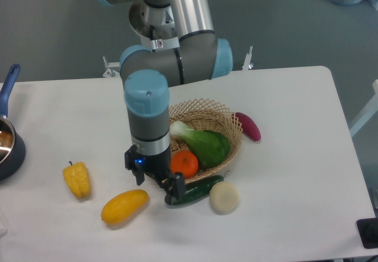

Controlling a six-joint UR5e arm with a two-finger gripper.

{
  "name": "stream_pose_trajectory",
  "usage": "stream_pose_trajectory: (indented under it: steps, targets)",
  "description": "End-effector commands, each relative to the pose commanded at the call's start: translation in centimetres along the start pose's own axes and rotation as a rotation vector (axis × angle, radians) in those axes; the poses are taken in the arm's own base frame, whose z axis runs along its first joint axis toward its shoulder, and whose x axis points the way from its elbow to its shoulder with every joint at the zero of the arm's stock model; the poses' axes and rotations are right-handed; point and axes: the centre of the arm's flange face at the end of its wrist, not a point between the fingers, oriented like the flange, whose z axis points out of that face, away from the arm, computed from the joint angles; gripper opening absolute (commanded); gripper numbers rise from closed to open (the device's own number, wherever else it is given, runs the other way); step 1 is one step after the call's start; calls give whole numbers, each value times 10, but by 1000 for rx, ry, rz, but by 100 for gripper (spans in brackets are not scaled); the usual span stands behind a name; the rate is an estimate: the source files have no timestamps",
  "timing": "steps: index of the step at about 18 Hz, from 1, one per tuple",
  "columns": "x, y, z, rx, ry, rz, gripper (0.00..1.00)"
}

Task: Pick up the mango from the table
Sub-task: 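Move the open gripper over to the yellow mango and lower, then close the gripper on the yellow mango and lift it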

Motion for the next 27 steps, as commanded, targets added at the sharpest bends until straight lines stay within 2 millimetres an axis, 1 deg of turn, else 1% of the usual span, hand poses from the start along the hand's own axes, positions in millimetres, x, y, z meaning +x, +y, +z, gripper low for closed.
stream_pose_trajectory:
  steps: [1,3,6,7,9,11,13,17,19,21,23,25,27]
  targets:
    - [5,-1,8,-6,16,-17,100]
    - [24,-16,24,-15,41,-14,100]
    - [31,-21,43,-26,63,-91,100]
    - [37,-26,48,-30,68,-110,100]
    - [42,-31,47,-28,70,-190,100]
    - [43,-35,44,-6,82,-234,100]
    - [43,-36,52,-11,88,-230,100]
    - [40,-38,61,-17,89,-224,100]
    - [36,-40,66,-20,88,-213,100]
    - [37,-40,71,-24,94,-188,100]
    - [35,-41,71,-21,92,-168,100]
    - [34,-42,77,-25,96,-136,100]
    - [37,-44,81,-26,100,-120,100]
